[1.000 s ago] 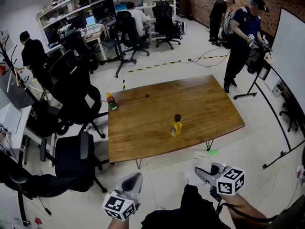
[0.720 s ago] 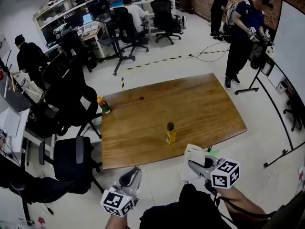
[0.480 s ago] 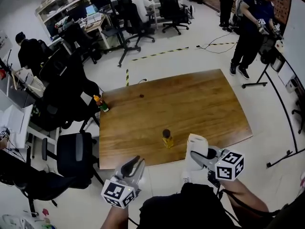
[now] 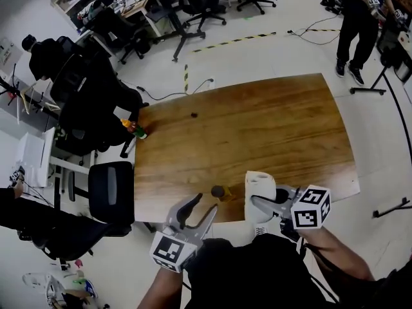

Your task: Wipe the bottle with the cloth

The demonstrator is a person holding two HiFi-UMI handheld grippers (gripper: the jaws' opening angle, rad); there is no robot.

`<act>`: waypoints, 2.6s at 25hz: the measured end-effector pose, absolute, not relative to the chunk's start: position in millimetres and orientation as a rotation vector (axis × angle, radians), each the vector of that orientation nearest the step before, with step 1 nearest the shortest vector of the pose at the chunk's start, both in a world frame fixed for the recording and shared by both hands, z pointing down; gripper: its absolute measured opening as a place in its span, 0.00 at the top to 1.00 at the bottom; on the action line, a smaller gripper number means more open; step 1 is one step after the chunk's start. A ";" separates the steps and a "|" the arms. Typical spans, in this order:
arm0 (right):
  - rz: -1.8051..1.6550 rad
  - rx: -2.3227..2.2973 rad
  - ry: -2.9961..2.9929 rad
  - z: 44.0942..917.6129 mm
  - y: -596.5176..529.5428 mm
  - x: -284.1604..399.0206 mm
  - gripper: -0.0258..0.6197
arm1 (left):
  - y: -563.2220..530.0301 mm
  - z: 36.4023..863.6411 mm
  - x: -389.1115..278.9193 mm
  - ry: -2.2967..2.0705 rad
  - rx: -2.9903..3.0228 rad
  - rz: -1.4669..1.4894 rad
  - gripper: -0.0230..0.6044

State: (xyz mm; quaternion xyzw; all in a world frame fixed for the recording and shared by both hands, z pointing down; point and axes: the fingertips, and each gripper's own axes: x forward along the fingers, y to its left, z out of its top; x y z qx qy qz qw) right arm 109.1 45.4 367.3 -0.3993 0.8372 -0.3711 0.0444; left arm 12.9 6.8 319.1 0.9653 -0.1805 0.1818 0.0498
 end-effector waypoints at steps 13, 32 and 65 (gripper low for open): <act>-1.272 -0.913 2.482 402.1 -21.8 90.1 0.85 | -14.9 356.8 45.0 -0.497 2.936 0.577 0.53; -1.351 -0.757 2.555 419.9 -47.7 64.3 0.85 | -11.3 366.1 41.8 -0.395 2.934 0.540 0.69; -1.162 -1.657 2.365 479.1 -38.8 87.5 0.85 | -30.5 375.0 23.9 -0.351 2.959 0.378 0.70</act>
